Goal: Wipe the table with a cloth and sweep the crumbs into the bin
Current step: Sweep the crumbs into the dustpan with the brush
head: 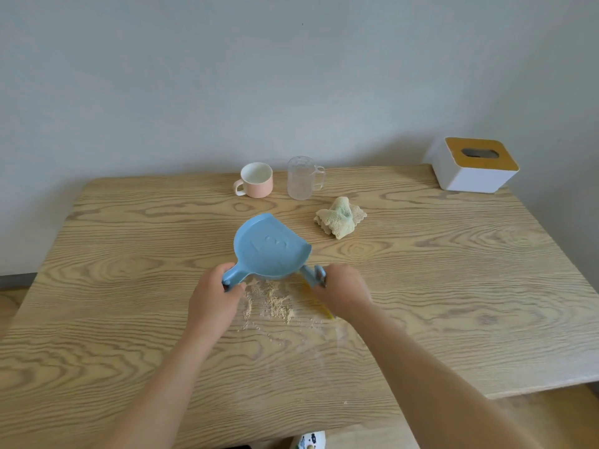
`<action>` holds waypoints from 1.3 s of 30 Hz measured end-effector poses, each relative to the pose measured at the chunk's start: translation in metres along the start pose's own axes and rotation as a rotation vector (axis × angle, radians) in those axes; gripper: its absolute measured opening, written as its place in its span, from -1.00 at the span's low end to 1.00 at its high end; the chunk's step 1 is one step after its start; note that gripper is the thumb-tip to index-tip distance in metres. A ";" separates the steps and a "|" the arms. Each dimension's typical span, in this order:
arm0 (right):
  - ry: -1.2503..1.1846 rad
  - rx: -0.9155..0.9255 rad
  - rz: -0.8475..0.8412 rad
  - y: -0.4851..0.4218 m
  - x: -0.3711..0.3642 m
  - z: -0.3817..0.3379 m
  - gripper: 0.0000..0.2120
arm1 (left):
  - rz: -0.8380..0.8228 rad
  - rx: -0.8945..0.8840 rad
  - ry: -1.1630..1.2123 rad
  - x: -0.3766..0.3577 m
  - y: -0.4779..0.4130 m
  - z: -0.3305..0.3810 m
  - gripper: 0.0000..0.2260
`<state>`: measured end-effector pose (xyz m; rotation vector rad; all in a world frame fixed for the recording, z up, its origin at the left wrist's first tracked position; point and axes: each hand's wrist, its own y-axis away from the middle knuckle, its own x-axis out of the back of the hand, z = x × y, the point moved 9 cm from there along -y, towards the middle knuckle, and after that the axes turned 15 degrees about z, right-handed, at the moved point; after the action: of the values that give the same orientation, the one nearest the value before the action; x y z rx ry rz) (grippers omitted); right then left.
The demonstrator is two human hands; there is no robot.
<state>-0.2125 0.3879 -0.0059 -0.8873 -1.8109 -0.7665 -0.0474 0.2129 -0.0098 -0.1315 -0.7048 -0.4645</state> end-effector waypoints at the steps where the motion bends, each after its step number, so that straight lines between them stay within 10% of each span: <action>1: -0.055 -0.026 0.024 0.000 0.006 -0.001 -0.70 | -0.005 0.009 0.020 0.002 -0.002 -0.001 -0.69; 8: 0.007 -0.296 0.371 0.017 0.070 0.063 -0.86 | -0.065 -0.069 0.031 0.010 -0.010 0.002 -0.68; 17: 0.107 -0.361 0.145 0.061 -0.006 0.027 -0.90 | -0.202 -0.103 0.027 0.030 -0.015 -0.026 -0.70; 26: -0.008 -0.560 0.492 0.087 0.047 0.034 -0.94 | -0.278 -0.089 0.054 0.035 -0.025 -0.044 -0.70; 39: -0.099 -0.691 0.341 0.123 -0.019 -0.002 -0.80 | -0.390 -0.144 0.049 0.029 -0.033 -0.042 -0.67</action>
<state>-0.1036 0.4488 -0.0076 -1.6540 -1.4156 -1.1572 -0.0186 0.1621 -0.0239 -0.1172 -0.6502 -0.8899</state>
